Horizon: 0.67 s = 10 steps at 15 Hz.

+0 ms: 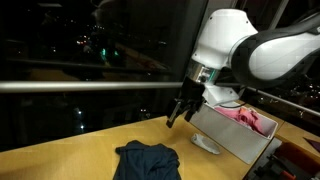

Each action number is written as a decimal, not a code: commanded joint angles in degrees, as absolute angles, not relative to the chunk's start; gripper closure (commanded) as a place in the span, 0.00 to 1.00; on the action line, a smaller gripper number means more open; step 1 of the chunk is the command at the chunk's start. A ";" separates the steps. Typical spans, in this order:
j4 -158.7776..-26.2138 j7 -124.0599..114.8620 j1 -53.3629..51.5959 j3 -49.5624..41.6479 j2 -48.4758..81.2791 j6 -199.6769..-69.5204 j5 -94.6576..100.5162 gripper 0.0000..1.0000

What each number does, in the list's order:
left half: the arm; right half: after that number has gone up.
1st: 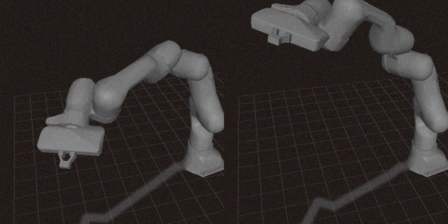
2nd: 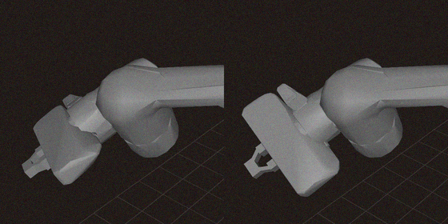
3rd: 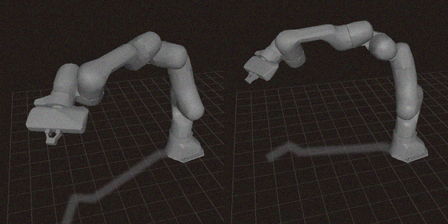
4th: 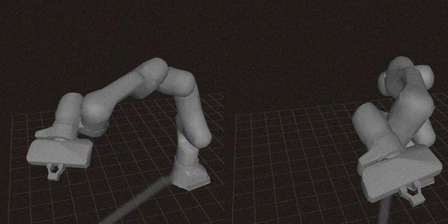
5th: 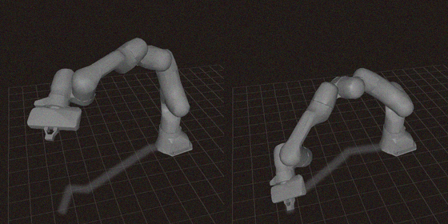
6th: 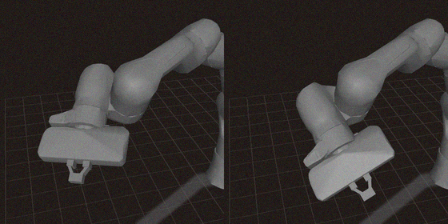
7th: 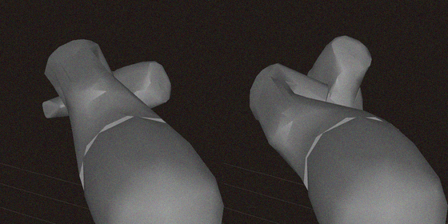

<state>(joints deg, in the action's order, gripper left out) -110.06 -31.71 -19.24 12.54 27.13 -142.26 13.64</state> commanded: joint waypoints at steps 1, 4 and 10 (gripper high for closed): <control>-106.53 -24.24 -18.70 14.87 35.63 -151.05 2.19 0.00; -104.99 -19.53 -18.66 17.09 40.12 -152.41 -5.54 0.00; -106.65 -18.74 -19.57 16.09 43.91 -153.02 -11.05 0.00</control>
